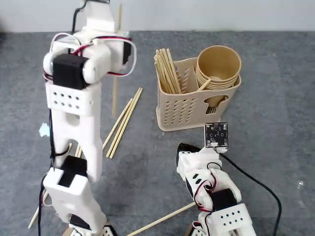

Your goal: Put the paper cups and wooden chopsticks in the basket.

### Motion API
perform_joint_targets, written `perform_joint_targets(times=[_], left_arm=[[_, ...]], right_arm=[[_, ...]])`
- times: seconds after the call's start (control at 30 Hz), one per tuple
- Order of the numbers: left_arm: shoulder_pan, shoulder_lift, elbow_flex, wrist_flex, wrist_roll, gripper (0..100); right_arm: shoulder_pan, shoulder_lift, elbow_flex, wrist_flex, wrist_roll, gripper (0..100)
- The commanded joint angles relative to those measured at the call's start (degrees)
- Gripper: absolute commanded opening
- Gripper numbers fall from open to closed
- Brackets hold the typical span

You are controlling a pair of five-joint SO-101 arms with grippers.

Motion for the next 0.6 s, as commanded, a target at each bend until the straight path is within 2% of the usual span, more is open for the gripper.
perform_joint_targets(times=[0.0, 0.3, 0.57], left_arm=[[3.34, -3.69, -3.38, -7.12, 3.34, 1], [9.93, -3.34, -5.93, -21.10, 5.54, 1], [10.99, 0.00, -3.21, -20.92, 5.45, 1]], right_arm=[[0.22, -0.84, -0.44, -0.31, -0.26, 1.0], [0.22, -0.84, -0.44, -0.31, -0.26, 1.0], [0.22, -0.84, -0.44, -0.31, -0.26, 1.0]])
